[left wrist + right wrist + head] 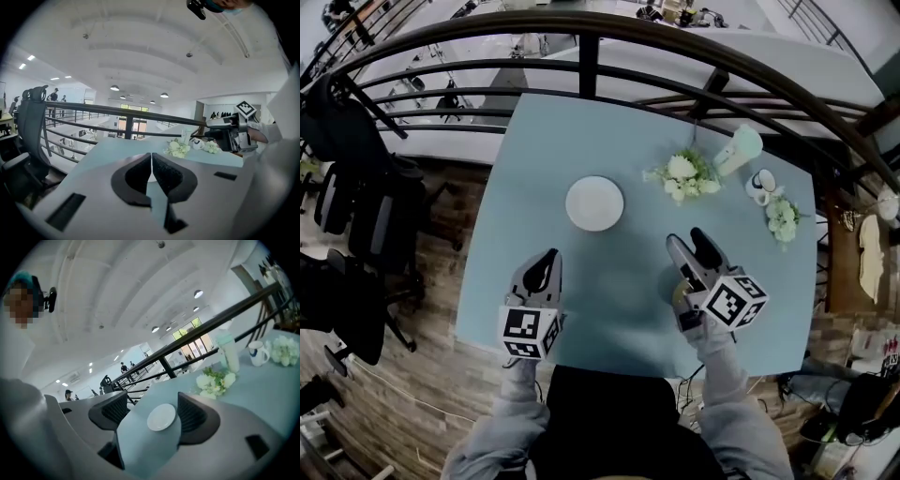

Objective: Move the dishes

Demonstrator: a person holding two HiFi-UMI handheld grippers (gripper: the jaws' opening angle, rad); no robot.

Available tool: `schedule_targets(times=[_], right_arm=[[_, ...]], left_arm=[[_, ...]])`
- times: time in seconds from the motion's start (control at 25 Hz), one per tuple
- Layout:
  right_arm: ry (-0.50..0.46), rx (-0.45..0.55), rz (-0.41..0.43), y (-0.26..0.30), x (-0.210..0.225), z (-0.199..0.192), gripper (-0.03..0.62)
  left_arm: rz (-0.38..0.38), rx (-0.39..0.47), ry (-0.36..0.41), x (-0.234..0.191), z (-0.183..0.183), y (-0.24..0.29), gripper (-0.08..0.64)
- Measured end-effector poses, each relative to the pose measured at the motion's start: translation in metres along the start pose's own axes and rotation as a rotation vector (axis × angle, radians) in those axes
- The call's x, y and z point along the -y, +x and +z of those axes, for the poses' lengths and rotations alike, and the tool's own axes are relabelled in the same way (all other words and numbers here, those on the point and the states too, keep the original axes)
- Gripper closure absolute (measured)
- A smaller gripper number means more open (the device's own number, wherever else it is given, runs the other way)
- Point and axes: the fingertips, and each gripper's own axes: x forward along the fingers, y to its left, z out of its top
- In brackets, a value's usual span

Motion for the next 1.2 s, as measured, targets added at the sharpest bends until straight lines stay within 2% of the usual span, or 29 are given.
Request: schedule_targets(times=[0.16, 0.32, 0.48, 0.6, 0.8, 0.96, 1.2], right_arm=[[0.242, -0.034, 0.077, 0.042, 0.008, -0.002, 0.256], [0.37, -0.145, 0.02, 0.078, 0.041, -0.026, 0.256], [0.581, -0.22, 0.123, 0.111, 0.053, -0.051, 0.258], [0.681, -0.259, 0.146, 0.129, 0.065, -0.073, 0.275], [0.758, -0.334, 0.17, 0.152, 0.079, -0.096, 0.275], [0.713, -0.415, 0.212, 0.165, 0.086, -0.108, 0.275], [0.684, -0.461, 0.248, 0.177, 0.086, -0.113, 0.285]], left_arm=[[0.011, 0.003, -0.003, -0.004, -0.001, 0.008, 0.538], [0.033, -0.006, -0.011, -0.017, -0.007, 0.016, 0.538], [0.05, -0.024, -0.021, -0.023, -0.017, 0.025, 0.538], [0.055, -0.04, -0.043, -0.023, -0.027, 0.031, 0.538], [0.059, -0.054, -0.081, -0.026, -0.037, 0.037, 0.538], [0.069, -0.045, -0.139, -0.031, -0.039, 0.04, 0.538], [0.094, -0.043, -0.155, -0.038, -0.041, 0.039, 0.538]])
